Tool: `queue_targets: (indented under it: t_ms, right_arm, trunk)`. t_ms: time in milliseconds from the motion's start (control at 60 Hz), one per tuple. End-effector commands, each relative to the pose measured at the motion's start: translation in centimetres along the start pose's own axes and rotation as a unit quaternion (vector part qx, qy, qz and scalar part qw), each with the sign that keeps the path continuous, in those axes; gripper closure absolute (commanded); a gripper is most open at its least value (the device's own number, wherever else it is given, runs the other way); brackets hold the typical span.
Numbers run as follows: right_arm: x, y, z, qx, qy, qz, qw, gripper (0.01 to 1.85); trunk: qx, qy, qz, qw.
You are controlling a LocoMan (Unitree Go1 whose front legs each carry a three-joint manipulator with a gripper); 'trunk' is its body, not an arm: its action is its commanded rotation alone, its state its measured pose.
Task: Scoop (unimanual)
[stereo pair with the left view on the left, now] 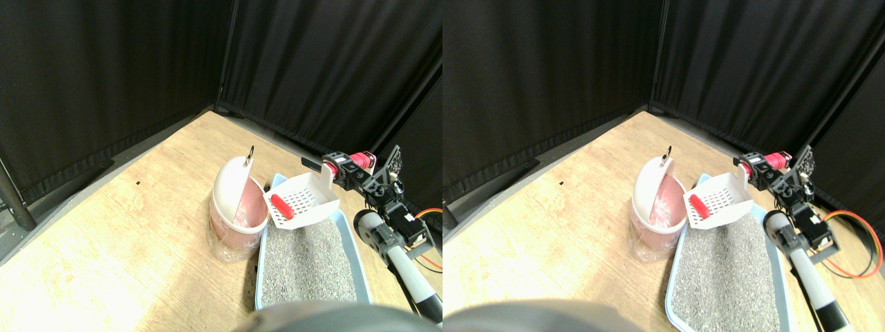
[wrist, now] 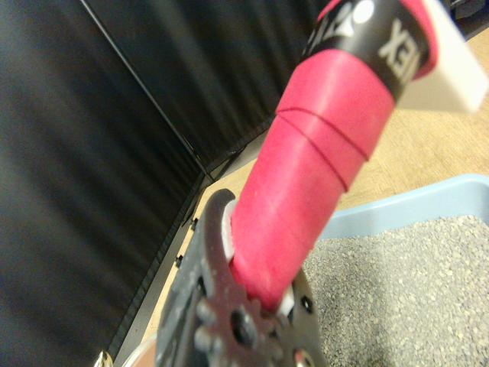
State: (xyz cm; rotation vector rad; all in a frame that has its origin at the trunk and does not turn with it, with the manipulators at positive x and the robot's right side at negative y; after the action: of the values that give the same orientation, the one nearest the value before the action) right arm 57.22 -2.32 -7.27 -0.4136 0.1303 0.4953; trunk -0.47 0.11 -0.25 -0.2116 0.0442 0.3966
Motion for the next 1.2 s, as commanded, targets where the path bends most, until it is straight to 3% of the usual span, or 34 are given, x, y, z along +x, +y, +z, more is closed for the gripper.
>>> queue_targets:
  t_ms: [17, 167, 217, 250, 417, 450, 517, 583, 650, 717, 917, 1117, 1200]
  right_arm:
    - [0.1, 0.5, 1.4, -0.003, -0.017, -0.005, 1.000, 1.75]
    - [0.3, 0.4, 1.9, -0.011, -0.019, -0.005, 1.000, 1.81]
    - [0.3, 0.4, 2.0, -0.012, -0.016, -0.006, 1.000, 1.71]
    - [0.3, 0.4, 2.1, -0.021, -0.013, -0.004, 1.000, 1.81]
    - [0.4, 0.1, 2.4, -0.027, -0.023, -0.002, 0.999, 1.81]
    - [0.4, 0.1, 2.5, -0.034, -0.025, -0.004, 0.999, 1.66]
    - [0.3, 0.1, 2.7, -0.048, -0.021, -0.005, 0.999, 1.77]
    - [0.2, 0.3, 3.0, -0.052, -0.016, -0.010, 0.998, 1.64]
    - [0.1, 0.4, 3.3, -0.059, -0.017, -0.014, 0.998, 1.66]
    - [0.2, 0.5, 3.4, -0.056, -0.017, -0.013, 0.998, 1.81]
    - [0.1, 1.0, 4.2, -0.067, 0.006, -0.019, 0.998, 1.81]
    - [0.1, 1.1, 4.4, -0.061, 0.002, -0.017, 0.998, 1.74]
    - [0.1, 1.3, 4.4, -0.068, 0.010, -0.022, 0.997, 1.81]
  trunk:
    - [-0.001, 0.0045, 0.012, 0.9999]
    - [-0.001, 0.0037, 0.013, 0.9999]
    - [-0.001, 0.0037, 0.013, 0.9999]
    - [-0.001, 0.0037, 0.013, 0.9999]
    - [-0.001, 0.0037, 0.013, 0.9999]
    - [0.000, 0.0034, 0.015, 0.9999]
    - [0.000, 0.0034, 0.015, 0.9999]
    - [0.001, 0.0026, 0.015, 0.9999]
    - [0.001, 0.0019, 0.016, 0.9999]
    - [-0.001, 0.0007, 0.016, 0.9999]
    - [-0.004, -0.0007, 0.018, 0.9998]
    - [-0.006, -0.0016, 0.018, 0.9998]
    - [-0.007, -0.0012, 0.018, 0.9998]
